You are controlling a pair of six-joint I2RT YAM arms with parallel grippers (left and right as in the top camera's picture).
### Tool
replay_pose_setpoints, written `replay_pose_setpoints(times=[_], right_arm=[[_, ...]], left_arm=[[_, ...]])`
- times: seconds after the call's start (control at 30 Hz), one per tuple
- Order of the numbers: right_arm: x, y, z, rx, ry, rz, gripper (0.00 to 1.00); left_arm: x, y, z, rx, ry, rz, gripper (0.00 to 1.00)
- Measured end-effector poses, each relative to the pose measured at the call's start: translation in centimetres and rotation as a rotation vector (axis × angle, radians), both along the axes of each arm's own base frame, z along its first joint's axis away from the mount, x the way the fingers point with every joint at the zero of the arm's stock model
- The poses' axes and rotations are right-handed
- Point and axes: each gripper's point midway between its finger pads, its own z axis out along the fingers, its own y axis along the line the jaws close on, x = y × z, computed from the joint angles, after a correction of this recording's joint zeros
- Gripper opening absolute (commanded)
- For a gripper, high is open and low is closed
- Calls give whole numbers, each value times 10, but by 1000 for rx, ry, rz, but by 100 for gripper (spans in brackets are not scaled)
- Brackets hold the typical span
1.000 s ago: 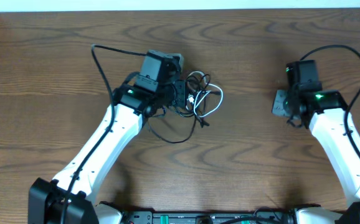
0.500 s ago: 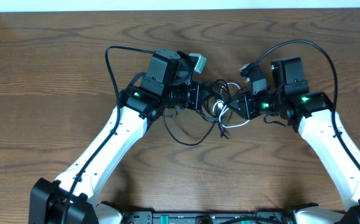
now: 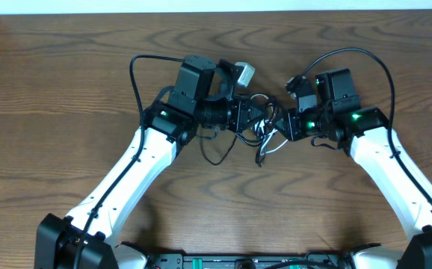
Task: Untangle cables
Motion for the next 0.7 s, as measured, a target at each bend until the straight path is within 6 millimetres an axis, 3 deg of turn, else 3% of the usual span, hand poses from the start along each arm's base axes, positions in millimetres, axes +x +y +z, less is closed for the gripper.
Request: replay_pose_setpoints(times=[0.1, 0.17, 0.4, 0.53, 0.7], right_arm=[[4, -5, -4, -8, 30, -77, 22], [6, -8, -7, -11, 50, -121, 1], [9, -21, -18, -57, 89, -221, 1], [8, -49, -29, -186, 102, -313, 1], [11, -102, -36, -365, 94, -467, 1]], left_arm=[[-2, -1, 2, -11, 6, -11, 7], [-3, -2, 3, -18, 11, -16, 8], [-4, 1, 0, -13, 33, -11, 8], [-4, 17, -22, 88, 84, 44, 7], [8, 55, -56, 287, 114, 190, 7]])
